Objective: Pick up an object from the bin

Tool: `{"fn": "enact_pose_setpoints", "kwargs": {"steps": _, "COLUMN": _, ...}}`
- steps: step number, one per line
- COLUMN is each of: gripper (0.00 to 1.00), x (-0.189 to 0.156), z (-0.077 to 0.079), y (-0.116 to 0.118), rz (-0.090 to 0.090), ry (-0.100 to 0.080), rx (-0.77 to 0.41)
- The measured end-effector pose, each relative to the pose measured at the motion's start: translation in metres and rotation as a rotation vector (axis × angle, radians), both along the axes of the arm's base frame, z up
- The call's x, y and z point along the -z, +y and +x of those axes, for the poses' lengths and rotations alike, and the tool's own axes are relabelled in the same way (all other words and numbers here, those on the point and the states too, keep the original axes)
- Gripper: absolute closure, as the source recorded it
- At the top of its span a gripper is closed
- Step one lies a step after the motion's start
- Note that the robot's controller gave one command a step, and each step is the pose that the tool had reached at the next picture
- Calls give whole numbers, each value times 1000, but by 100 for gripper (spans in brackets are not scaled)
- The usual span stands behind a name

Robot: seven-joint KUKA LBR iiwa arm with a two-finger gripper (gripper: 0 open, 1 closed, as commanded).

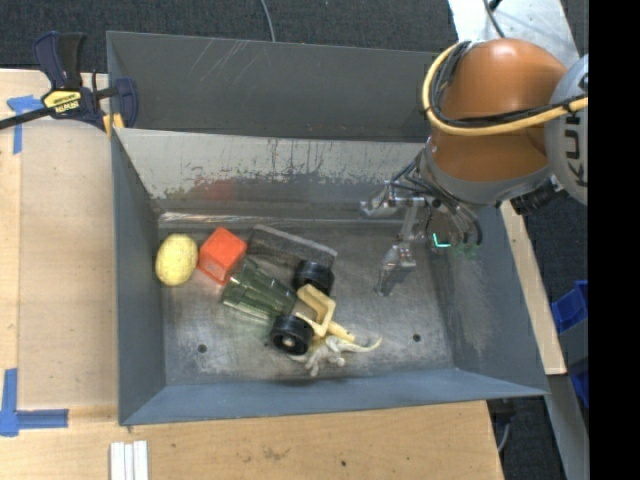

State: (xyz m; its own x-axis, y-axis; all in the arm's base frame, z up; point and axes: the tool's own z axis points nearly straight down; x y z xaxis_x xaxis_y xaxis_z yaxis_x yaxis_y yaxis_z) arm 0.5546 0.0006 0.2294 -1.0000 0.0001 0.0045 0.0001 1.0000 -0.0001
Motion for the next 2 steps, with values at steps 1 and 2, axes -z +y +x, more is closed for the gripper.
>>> {"fn": "enact_pose_setpoints", "kwargs": {"steps": 1, "gripper": 0, "x": -4, "z": 2, "y": 0, "rz": 0, "ry": -8, "rx": 0}}
{"fn": "enact_pose_setpoints", "kwargs": {"steps": 2, "gripper": 0, "x": 38, "z": -11, "y": 17, "rz": -1, "ry": -16, "rx": -17}}
